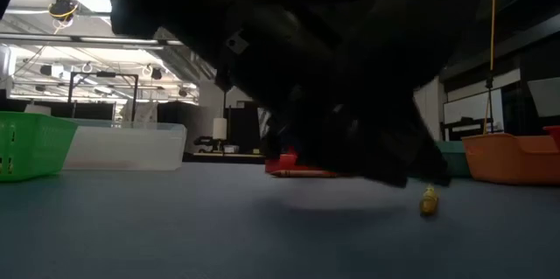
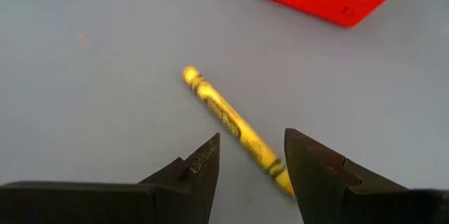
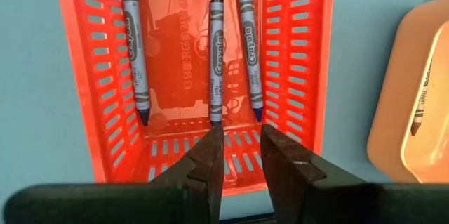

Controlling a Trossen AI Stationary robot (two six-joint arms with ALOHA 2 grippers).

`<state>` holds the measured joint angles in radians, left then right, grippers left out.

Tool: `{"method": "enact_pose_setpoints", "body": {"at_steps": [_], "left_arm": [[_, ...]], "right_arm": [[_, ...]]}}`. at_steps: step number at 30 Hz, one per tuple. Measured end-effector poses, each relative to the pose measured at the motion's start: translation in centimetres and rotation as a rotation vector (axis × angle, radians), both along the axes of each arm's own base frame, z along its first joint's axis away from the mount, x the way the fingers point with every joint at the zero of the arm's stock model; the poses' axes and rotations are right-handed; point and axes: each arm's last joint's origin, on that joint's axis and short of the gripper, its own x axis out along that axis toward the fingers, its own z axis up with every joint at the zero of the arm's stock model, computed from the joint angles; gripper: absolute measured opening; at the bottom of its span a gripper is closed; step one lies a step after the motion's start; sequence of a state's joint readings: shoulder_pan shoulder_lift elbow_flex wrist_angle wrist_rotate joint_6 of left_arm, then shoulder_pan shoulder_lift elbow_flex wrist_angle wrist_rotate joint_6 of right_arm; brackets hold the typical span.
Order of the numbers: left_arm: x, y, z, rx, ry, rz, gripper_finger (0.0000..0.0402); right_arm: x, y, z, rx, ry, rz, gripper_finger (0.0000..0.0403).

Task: Sort crayons
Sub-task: Put the golden crayon into the green bin

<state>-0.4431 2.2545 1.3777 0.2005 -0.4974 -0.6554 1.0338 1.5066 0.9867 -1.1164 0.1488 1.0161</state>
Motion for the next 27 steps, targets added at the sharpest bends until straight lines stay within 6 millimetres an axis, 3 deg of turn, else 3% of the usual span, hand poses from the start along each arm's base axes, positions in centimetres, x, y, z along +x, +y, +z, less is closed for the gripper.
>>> {"method": "enact_pose_setpoints", "body": {"at_steps": [4, 15, 27], "left_arm": [[0.1, -0.3, -1.1, -0.022, 0.001, 0.003, 0.0144], [0.2, 0.7, -1.5, 0.065, 0.038, 0.002, 0.014], [0.6, 2.0, -1.7, 0.185, 0.069, 0.002, 0.0067]], "right_arm": [[0.0, 0.0, 0.0, 0.001, 0.0, 0.0, 0.0092], [0.0, 0.0, 0.0, 0.004, -0.002, 0.001, 0.0092], [0.1, 0.1, 0.0, 0.015, -0.009, 0.0, 0.0092]]}}
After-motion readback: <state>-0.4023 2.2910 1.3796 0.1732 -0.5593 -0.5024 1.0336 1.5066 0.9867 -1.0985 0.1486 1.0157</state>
